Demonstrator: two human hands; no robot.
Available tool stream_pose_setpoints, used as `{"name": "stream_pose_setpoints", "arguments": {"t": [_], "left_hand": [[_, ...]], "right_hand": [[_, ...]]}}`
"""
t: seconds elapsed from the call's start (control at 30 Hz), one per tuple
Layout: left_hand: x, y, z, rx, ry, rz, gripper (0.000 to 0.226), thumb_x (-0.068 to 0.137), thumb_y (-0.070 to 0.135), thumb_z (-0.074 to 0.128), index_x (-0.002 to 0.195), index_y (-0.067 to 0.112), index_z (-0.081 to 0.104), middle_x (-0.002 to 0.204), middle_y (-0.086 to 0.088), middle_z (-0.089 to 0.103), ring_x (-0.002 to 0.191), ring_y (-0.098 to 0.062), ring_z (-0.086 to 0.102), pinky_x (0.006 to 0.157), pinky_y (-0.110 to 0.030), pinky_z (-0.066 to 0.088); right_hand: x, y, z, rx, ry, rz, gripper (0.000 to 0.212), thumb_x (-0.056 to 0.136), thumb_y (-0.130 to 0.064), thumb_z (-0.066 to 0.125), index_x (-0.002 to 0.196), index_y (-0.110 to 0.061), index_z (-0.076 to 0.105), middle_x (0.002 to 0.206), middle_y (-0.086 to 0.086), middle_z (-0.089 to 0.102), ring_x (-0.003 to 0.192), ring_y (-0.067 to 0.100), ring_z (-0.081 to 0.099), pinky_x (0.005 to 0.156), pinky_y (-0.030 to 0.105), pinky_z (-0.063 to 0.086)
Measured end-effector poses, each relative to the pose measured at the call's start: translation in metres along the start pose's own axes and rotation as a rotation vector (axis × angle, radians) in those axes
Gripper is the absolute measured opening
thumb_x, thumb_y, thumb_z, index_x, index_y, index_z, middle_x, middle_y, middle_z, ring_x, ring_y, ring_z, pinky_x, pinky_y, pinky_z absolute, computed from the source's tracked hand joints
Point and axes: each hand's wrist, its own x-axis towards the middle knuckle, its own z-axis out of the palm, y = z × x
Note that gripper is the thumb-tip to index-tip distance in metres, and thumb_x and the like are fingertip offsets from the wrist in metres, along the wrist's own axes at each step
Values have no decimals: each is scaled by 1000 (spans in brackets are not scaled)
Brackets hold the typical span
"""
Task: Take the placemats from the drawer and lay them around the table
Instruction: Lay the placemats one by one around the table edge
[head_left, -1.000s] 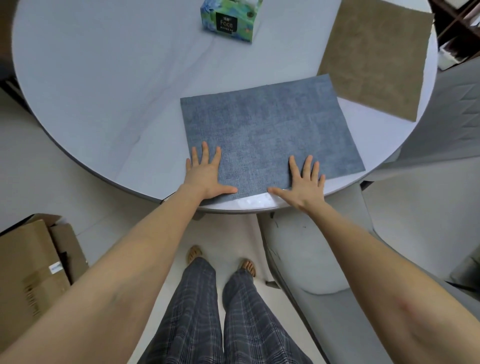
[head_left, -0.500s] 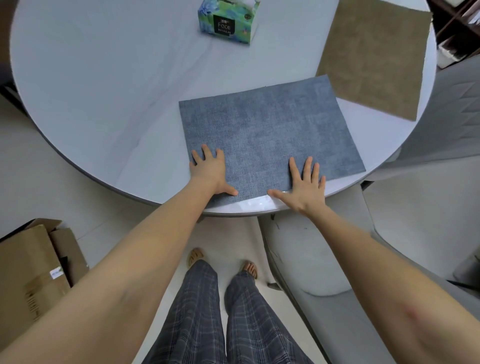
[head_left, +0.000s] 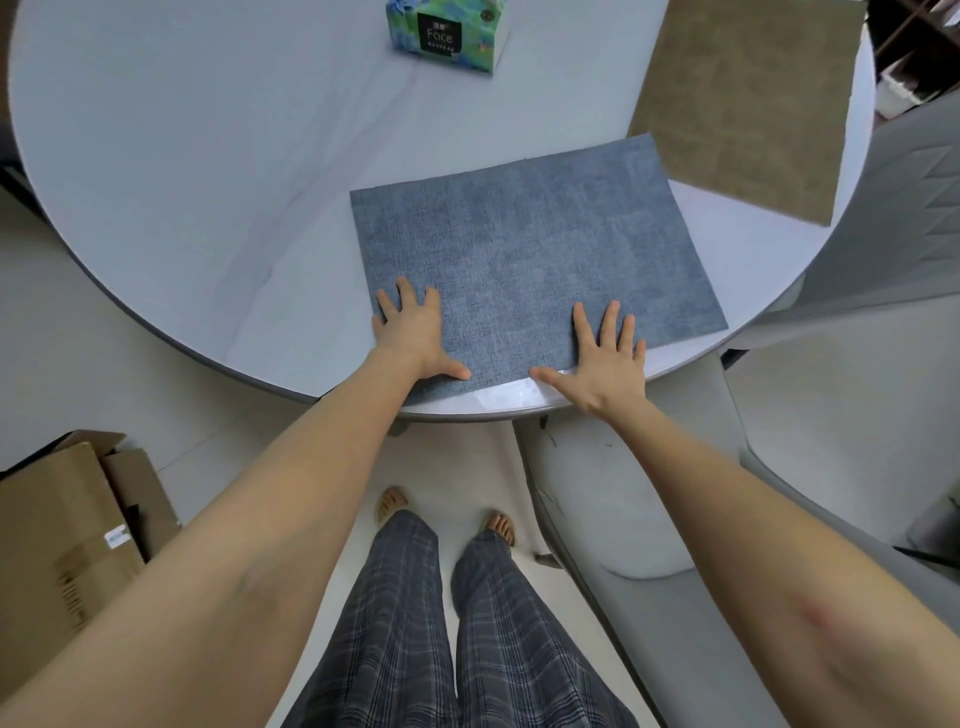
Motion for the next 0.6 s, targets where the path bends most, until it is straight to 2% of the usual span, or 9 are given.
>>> {"name": "stream_pose_setpoints", "arguments": {"t": [0.3, 0.4, 0.5, 0.6], "left_hand": [[0, -1, 0, 18, -15, 1, 131, 60, 51, 85, 154, 13, 2, 158, -22, -14, 144, -48, -9, 118, -56, 7], [1, 0, -2, 38, -18, -4, 132, 58, 52, 87, 153, 14, 4, 159, -21, -11, 144, -49, -6, 117, -56, 11], [5, 6, -5, 74, -34, -11, 139, 54, 51, 88, 153, 23, -5, 157, -23, -6, 143, -52, -1, 115, -60, 20], [11, 11, -5, 119, -65, -37, 143, 54, 51, 89, 151, 34, -14, 156, -23, -7, 141, -55, -1, 111, -61, 26]], "right_hand": [[-2, -2, -1, 11, -24, 14, 105, 76, -78, 45, 151, -29, -10, 157, 14, -21, 145, 37, -16, 118, 53, 0], [3, -11, -5, -6, 47, 20, 98, 79, -75, 44, 152, -26, 0, 159, 14, -12, 146, 37, -10, 117, 55, 2], [23, -26, -11, -60, 210, -147, 83, 90, -64, 37, 153, -20, 6, 160, 11, -7, 148, 30, -7, 119, 48, 1], [55, -42, -10, -15, 235, -318, 73, 96, -56, 32, 153, -20, 4, 161, 9, -8, 148, 24, -9, 120, 40, -4]]}}
